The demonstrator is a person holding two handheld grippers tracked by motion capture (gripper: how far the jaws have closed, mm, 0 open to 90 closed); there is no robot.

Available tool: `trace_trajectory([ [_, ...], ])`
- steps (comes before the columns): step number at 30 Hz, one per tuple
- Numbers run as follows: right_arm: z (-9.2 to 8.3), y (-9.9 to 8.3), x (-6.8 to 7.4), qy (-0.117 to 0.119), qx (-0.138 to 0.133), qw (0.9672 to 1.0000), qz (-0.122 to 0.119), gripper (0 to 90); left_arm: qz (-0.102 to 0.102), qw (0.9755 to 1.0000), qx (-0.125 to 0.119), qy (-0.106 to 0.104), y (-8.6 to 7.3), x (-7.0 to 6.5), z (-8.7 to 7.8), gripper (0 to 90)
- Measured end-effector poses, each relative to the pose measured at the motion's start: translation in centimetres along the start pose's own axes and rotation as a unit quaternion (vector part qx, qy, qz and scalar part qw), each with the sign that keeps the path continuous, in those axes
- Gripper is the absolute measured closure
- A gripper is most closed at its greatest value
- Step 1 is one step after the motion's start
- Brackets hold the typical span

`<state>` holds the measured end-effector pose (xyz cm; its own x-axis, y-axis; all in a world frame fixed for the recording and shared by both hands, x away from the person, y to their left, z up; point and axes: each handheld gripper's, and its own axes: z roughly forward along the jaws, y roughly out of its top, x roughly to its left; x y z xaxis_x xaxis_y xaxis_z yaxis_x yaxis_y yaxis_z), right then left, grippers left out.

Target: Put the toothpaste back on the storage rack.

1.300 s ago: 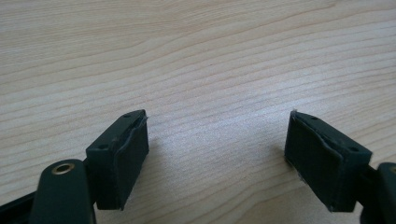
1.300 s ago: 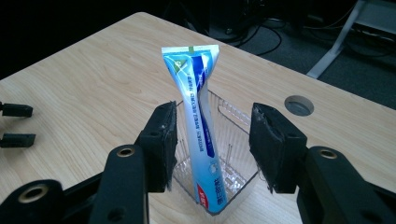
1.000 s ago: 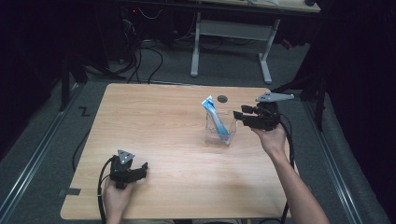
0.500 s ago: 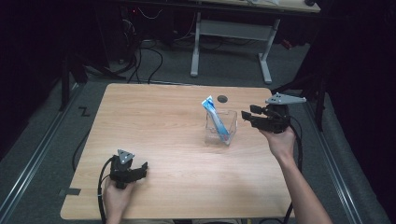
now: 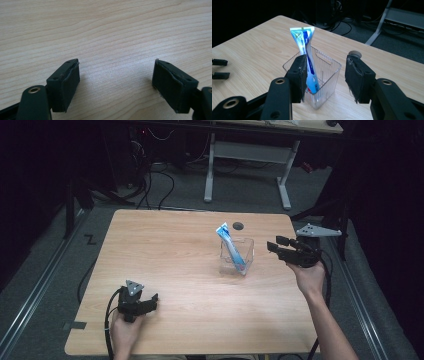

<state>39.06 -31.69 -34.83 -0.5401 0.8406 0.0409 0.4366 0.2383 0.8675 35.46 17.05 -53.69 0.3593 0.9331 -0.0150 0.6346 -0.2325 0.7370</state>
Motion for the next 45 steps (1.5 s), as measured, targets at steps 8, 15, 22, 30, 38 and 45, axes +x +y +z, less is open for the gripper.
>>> trace_trajectory([
  [8,-1.3,-0.2,-0.1,-0.003,-0.006,1.0000,0.000,52.6,0.000,1.0000,0.000,0.000,0.0,0.0,0.0,22.5],
  [15,-2.0,-0.7,-0.4,-0.005,-0.012,0.9999,0.007,52.6,0.000,1.0000,0.000,0.000,0.0,0.0,0.0,22.5],
  [22,-2.6,-1.6,-0.8,-0.004,-0.018,0.9996,0.020,52.6,0.000,1.0000,0.000,0.000,0.0,0.0,0.0,22.5],
  [30,-3.1,-2.7,-1.3,-0.005,-0.018,0.9993,0.031,52.6,0.000,1.0000,0.000,0.000,0.0,0.0,0.0,22.5],
  [38,-3.4,-3.6,-1.4,-0.007,-0.018,0.9991,0.038,52.6,0.000,1.0000,0.000,0.000,0.0,0.0,0.0,22.5],
  [45,-3.6,-4.6,-1.7,-0.008,-0.018,0.9987,0.046,52.6,0.000,1.0000,0.000,0.000,0.0,0.0,0.0,22.4],
])
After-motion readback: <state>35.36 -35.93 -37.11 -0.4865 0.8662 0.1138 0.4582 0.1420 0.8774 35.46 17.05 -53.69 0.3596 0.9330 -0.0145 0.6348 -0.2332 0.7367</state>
